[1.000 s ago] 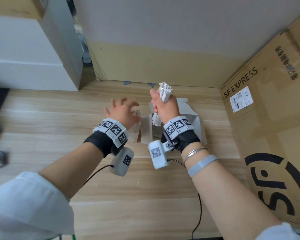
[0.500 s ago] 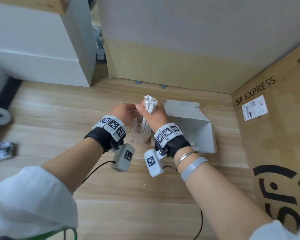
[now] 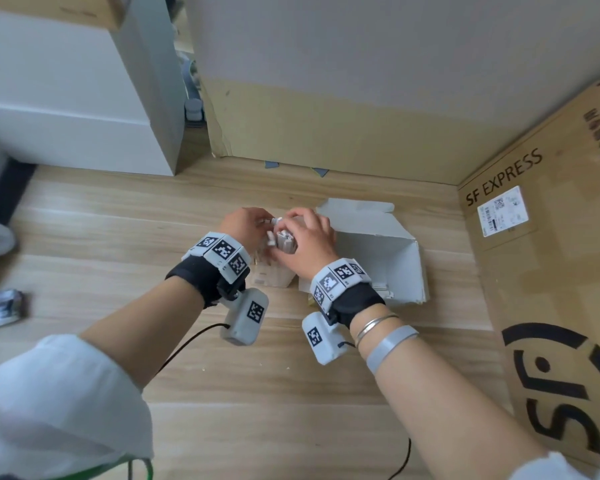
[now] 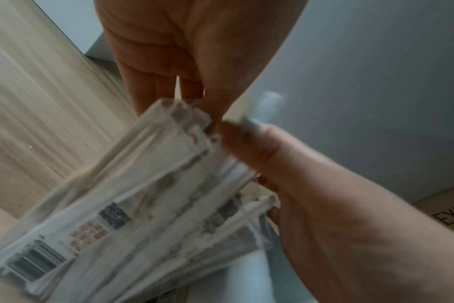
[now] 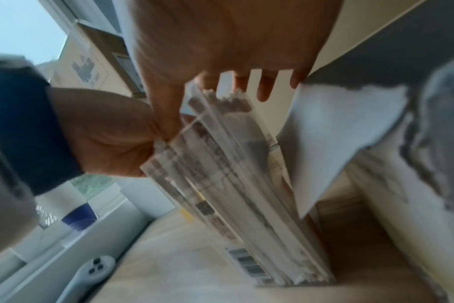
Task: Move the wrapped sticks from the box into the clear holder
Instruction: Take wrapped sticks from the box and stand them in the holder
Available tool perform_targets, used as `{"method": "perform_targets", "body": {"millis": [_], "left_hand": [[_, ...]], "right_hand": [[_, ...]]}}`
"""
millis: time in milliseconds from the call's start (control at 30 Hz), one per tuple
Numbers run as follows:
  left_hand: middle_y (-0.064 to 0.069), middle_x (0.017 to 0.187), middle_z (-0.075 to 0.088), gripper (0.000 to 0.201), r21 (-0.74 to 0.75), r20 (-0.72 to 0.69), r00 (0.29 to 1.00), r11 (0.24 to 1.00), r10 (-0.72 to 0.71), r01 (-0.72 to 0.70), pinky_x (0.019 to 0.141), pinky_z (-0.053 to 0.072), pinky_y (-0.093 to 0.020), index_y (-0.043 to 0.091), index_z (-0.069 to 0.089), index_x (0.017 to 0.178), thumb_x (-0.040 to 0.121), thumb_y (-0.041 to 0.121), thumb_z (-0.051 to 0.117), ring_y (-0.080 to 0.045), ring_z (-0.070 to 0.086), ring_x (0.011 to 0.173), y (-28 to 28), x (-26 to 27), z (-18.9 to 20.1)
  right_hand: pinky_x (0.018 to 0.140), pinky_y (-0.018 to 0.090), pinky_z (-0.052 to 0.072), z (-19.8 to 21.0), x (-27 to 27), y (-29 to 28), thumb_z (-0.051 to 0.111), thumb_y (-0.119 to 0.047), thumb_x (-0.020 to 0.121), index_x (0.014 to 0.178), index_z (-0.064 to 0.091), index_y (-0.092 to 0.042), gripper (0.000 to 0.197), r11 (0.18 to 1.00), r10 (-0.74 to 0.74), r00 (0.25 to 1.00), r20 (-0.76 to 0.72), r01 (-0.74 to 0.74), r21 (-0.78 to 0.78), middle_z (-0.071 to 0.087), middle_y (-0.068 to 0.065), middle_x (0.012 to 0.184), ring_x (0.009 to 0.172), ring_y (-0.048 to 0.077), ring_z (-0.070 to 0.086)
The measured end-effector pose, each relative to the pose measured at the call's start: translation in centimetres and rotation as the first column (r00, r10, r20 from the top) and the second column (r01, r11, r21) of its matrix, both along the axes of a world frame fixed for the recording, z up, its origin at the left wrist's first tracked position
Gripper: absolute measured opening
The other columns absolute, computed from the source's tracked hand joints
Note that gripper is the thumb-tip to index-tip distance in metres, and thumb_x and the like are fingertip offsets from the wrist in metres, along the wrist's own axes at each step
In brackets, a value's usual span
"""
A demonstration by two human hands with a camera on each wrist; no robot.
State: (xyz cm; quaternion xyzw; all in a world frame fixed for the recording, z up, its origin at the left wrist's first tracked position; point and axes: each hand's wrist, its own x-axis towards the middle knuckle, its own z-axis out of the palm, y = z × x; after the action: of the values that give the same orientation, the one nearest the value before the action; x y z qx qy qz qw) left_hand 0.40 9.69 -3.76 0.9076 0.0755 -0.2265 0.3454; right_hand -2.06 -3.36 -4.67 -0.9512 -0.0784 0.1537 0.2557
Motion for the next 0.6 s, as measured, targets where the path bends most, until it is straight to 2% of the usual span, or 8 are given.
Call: {"method": "perform_targets", "body": {"millis": [100, 167, 233, 300, 333, 400, 500, 600], "left_hand": [[-0.007, 0.129, 0.061, 0.038, -0.064, 0.047, 0.998, 0.998, 0.033, -0.030, 0.085, 0.047, -0.026, 0.012, 0.056, 0.126, 0.092, 0.003, 0.042, -0.022, 0.060, 0.112, -0.6, -0.2, 0.2], [-0.008, 0.128, 0.061, 0.037, -0.121, 0.124, 0.988, 0.990, 0.089, -0.074, 0.070, 0.048, -0.021, 0.013, 0.056, 0.125, 0.094, 0.007, 0.036, -0.021, 0.064, 0.093, -1.3, -0.3, 0.9], [-0.010, 0.123, 0.062, 0.038, -0.157, 0.211, 0.969, 0.983, 0.129, -0.096, 0.058, 0.047, -0.023, 0.013, 0.058, 0.121, 0.093, 0.008, 0.033, -0.021, 0.061, 0.072, -2.5, -0.3, 1.9], [-0.009, 0.125, 0.060, 0.036, -0.158, 0.310, 0.941, 0.984, 0.133, -0.087, 0.077, 0.048, -0.029, 0.013, 0.062, 0.116, 0.091, 0.007, 0.036, -0.026, 0.063, 0.091, -3.8, -0.3, 2.8], [-0.008, 0.127, 0.058, 0.035, -0.159, 0.340, 0.933, 0.985, 0.120, -0.069, 0.086, 0.044, -0.026, 0.013, 0.063, 0.115, 0.091, 0.006, 0.038, -0.025, 0.060, 0.105, -4.7, -0.4, 3.2], [-0.006, 0.130, 0.056, 0.035, -0.172, 0.361, 0.929, 0.985, 0.077, -0.015, 0.092, 0.038, -0.020, 0.011, 0.062, 0.116, 0.089, 0.003, 0.042, -0.020, 0.055, 0.116, -6.4, -0.9, 3.4], [-0.006, 0.134, 0.053, 0.039, -0.195, 0.290, 0.957, 0.979, -0.002, 0.061, 0.095, 0.040, -0.024, 0.014, 0.058, 0.122, 0.088, 0.001, 0.044, -0.022, 0.052, 0.119, -9.2, -1.7, 2.7], [-0.013, 0.144, 0.038, 0.052, -0.190, 0.106, 0.993, 0.980, -0.044, 0.064, 0.098, 0.042, -0.030, 0.016, 0.043, 0.135, 0.086, 0.002, 0.049, -0.030, 0.052, 0.119, -11.4, -2.6, 0.9]], "right_hand": [[0.095, 0.035, 0.033, 0.6, 0.1, -0.9, 0.066, -0.041, 0.078, 0.094, 0.060, -0.023, 0.024, 0.967, -0.149, 0.987, 0.056, 0.134, 0.215, 0.054, -0.005, 0.117, 0.115, 0.017, 0.039], [0.084, 0.034, 0.040, 0.7, 0.1, -2.1, 0.060, -0.033, 0.085, 0.088, 0.062, -0.017, 0.017, 0.951, -0.204, 0.972, 0.120, 0.168, 0.260, 0.057, -0.006, 0.095, 0.101, 0.019, 0.048], [0.070, 0.027, 0.041, 0.6, 0.2, -3.9, 0.054, -0.024, 0.091, 0.082, 0.062, -0.010, 0.018, 0.940, -0.251, 0.963, 0.099, 0.218, 0.262, 0.056, -0.006, 0.077, 0.080, 0.018, 0.052], [0.060, 0.023, 0.037, 0.5, 0.3, -5.6, 0.051, -0.023, 0.093, 0.080, 0.061, -0.011, 0.020, 0.935, -0.286, 0.958, 0.018, 0.275, 0.222, 0.053, -0.003, 0.066, 0.066, 0.016, 0.050], [0.061, 0.023, 0.036, 0.3, 0.3, -6.5, 0.051, -0.024, 0.094, 0.081, 0.061, -0.012, 0.020, 0.940, -0.291, 0.957, -0.014, 0.289, 0.184, 0.055, -0.001, 0.067, 0.066, 0.017, 0.051], [0.067, 0.023, 0.040, -0.1, 0.2, -8.1, 0.049, -0.025, 0.094, 0.089, 0.065, -0.009, 0.023, 0.951, -0.285, 0.956, -0.067, 0.291, 0.101, 0.064, 0.005, 0.080, 0.076, 0.021, 0.058], [0.083, 0.034, 0.050, -0.7, -0.3, -9.8, 0.046, -0.022, 0.094, 0.098, 0.066, -0.007, 0.026, 0.955, -0.291, 0.944, -0.156, 0.296, 0.008, 0.070, 0.013, 0.100, 0.094, 0.029, 0.064], [0.084, 0.037, 0.050, -1.3, -1.2, -11.1, 0.043, -0.020, 0.094, 0.101, 0.065, -0.011, 0.025, 0.955, -0.295, 0.926, -0.237, 0.290, -0.058, 0.070, 0.014, 0.103, 0.096, 0.032, 0.064]]}}
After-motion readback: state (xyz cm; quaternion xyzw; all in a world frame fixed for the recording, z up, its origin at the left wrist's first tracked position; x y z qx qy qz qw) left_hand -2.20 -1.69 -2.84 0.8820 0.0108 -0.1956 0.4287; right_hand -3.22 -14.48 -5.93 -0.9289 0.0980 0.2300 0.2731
